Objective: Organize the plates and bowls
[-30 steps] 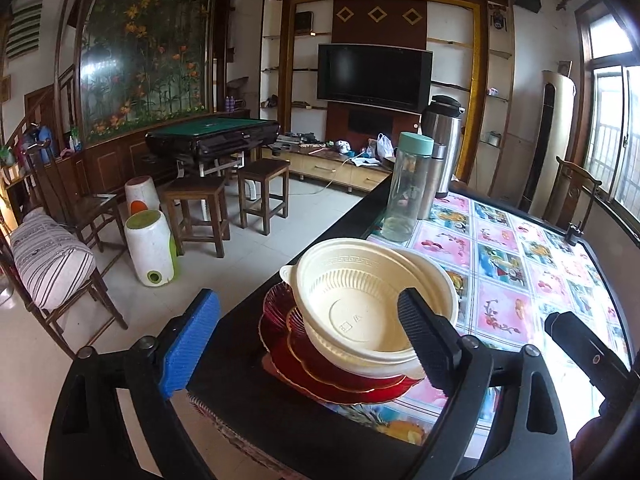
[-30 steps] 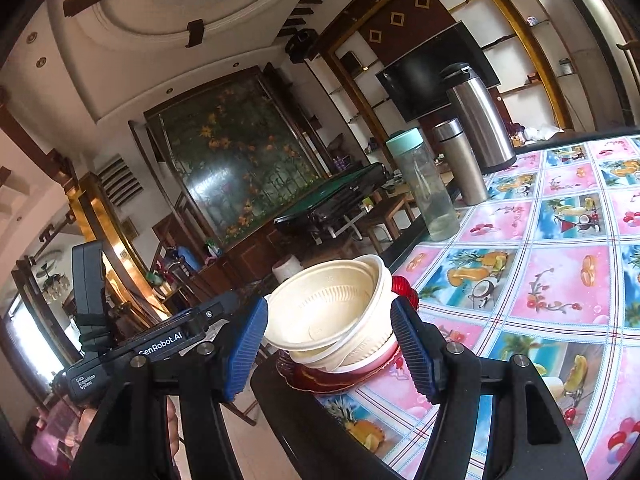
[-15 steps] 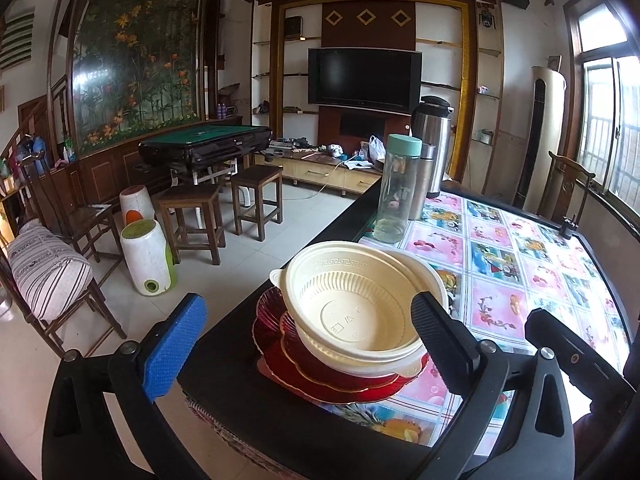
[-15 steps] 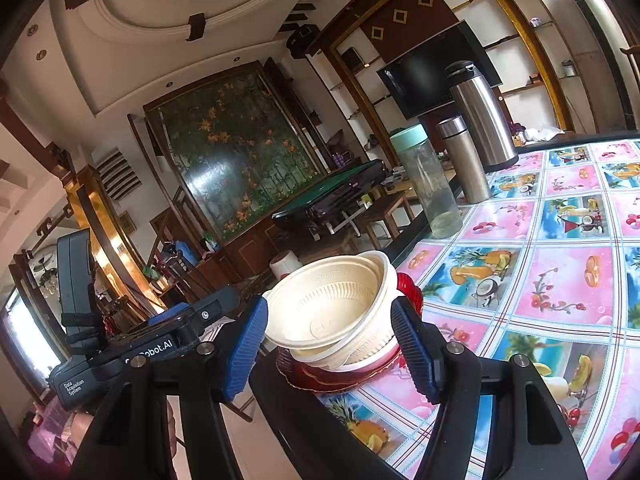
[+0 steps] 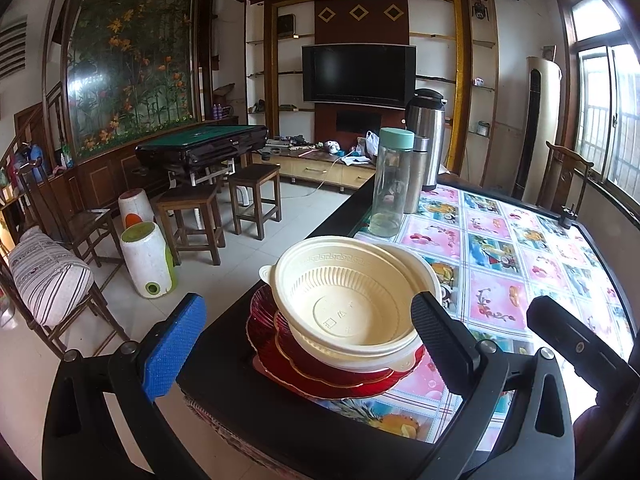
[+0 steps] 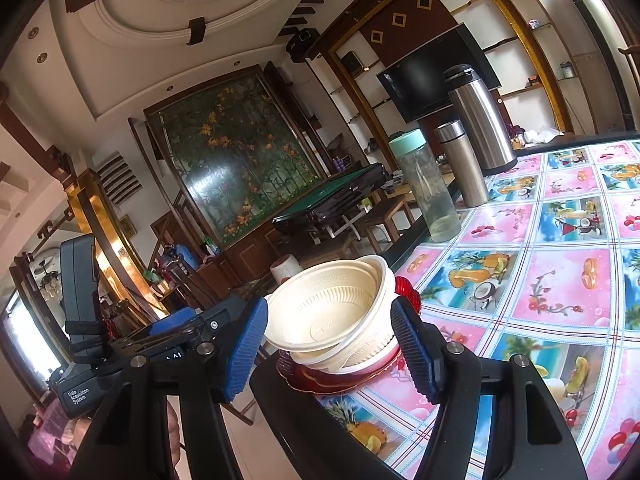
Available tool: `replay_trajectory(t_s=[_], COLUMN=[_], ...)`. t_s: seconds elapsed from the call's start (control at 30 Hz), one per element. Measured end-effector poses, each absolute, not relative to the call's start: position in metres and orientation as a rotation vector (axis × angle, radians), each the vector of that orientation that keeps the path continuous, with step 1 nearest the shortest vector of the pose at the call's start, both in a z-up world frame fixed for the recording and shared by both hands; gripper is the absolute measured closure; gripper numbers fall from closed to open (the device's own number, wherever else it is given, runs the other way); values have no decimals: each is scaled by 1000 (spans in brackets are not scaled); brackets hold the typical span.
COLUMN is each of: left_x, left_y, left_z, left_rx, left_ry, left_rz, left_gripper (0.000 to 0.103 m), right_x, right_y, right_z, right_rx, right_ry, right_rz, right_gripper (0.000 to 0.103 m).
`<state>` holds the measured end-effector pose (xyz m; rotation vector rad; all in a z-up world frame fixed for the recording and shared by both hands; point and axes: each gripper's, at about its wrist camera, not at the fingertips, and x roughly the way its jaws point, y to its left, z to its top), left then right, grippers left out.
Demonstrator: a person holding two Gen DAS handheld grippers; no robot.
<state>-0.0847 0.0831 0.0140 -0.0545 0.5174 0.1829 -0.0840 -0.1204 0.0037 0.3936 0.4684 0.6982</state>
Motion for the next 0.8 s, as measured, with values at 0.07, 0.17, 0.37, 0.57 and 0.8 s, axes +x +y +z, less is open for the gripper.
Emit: replay_trajectory(t_s=[0.07,0.17,0.37,0.57,0.8], left_x=[-85,-84,-83,-88,-88], left_y=[83,84,88,81,79], left_z=[14,13,13,15,15], left_rx=[-55,-69,-101,-67,-56], left_ry=[521,530,532,499,491], left_rz=[179,168,154,152,161], left_gripper=[0,0,0,0,0], right_x=[-85,-84,-87,-87,-87], right_y=[-120,-120,-115,-114,-115], right_z=[4,4,2,2,0], right_rx=[395,393,382,380,391], right_ry=[468,472,474,476,474], right_rz=[699,700,705,706,695], right_gripper=[36,36,36,36,36])
